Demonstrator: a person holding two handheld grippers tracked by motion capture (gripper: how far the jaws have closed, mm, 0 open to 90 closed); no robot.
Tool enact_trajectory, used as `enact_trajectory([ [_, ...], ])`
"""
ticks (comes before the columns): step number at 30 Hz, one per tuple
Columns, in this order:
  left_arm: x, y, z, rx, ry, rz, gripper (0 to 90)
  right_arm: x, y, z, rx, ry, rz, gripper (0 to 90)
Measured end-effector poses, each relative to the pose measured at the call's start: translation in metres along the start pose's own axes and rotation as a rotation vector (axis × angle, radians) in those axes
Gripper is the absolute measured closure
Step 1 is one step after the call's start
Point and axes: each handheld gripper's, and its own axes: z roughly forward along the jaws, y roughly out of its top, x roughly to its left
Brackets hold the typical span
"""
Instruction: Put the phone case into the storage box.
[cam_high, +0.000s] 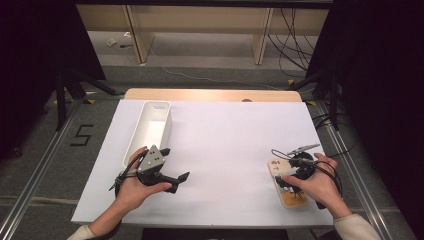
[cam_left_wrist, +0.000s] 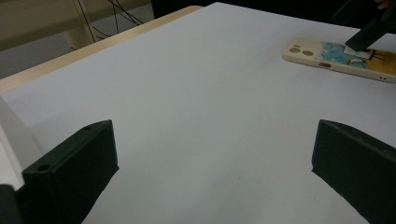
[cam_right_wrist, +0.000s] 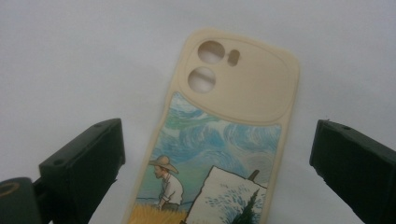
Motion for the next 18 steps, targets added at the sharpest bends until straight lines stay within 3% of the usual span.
enact_trajectory([
  [7, 0.000, 0.000, 0.000, -0.002, -0.002, -0.001, 0.0, 0.000, -0.004, 0.008, 0.082, -0.002, 0.034, 3.9],
  [18, 0.000, 0.000, 0.000, -0.001, -0.002, 0.000, 0.0, 0.002, -0.007, 0.011, 0.108, -0.006, 0.067, 3.5],
])
